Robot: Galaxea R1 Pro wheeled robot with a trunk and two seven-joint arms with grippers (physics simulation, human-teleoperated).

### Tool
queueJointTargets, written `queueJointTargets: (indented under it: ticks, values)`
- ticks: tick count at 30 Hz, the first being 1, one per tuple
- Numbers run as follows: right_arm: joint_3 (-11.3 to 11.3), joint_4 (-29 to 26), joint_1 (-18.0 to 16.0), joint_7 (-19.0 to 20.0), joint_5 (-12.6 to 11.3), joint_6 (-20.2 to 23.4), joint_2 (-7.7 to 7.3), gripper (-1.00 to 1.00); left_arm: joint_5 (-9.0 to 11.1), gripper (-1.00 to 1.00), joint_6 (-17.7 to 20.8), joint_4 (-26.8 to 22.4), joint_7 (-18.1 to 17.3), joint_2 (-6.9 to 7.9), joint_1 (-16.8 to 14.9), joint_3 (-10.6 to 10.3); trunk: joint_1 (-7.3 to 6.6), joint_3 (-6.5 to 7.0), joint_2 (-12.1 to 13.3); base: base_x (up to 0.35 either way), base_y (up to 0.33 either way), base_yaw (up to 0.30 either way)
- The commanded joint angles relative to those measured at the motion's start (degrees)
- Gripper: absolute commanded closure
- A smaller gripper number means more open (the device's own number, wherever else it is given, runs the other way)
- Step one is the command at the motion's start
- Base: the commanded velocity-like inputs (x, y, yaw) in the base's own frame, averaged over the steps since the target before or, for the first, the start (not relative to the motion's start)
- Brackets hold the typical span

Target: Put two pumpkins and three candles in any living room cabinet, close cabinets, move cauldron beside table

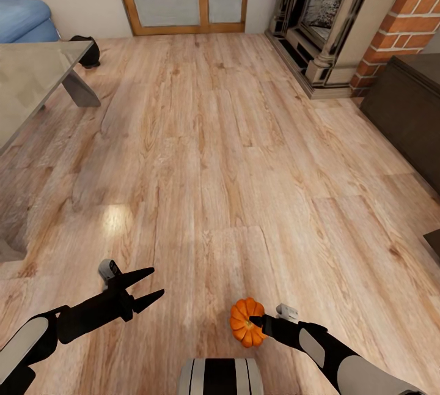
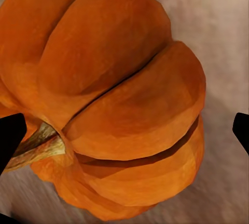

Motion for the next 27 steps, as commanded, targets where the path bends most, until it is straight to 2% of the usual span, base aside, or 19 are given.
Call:
queueJointTargets:
  ticks: [1, 4, 14, 17, 27]
  values:
    - [0.2, -0.1, 0.0, 0.0, -0.4, 0.3, -0.04, -1.0, -0.3, -1.0, 0.0, 0.0, -0.5, 0.04, 0.0, -0.1, -0.01, -0.03, 0.0, 0.003, 0.003, 0.0]
    - [0.2, -0.1, 0.0, 0.1, -0.4, 0.2, -0.06, -1.0, -0.3, -1.0, 0.0, 0.0, -0.5, 0.04, -0.1, -0.1, 0.07, -0.7, -0.1, 0.001, 0.001, 0.0]
    - [0.2, -0.1, 0.0, 0.1, -0.4, 0.2, -0.1, -1.0, -0.3, -1.0, 0.0, 0.0, -0.5, 0.04, 0.0, -0.1, 0.07, -0.7, -0.1, 0.0, 0.0, 0.0]
    - [0.2, -0.1, 0.0, 0.1, -0.4, 0.2, -0.11, -1.0, -0.3, -1.0, 0.0, 0.0, -0.5, 0.04, -0.1, -0.1, 0.14, -1.36, -0.1, 0.0, 0.0, 0.0]
    - [0.2, -0.1, 0.0, 0.1, -0.3, 0.2, -0.06, -1.0, -0.3, -1.0, 0.0, 0.0, -0.5, 0.04, 0.0, -0.1, 0.14, -1.36, -0.1, 0.0, 0.0, 0.0]
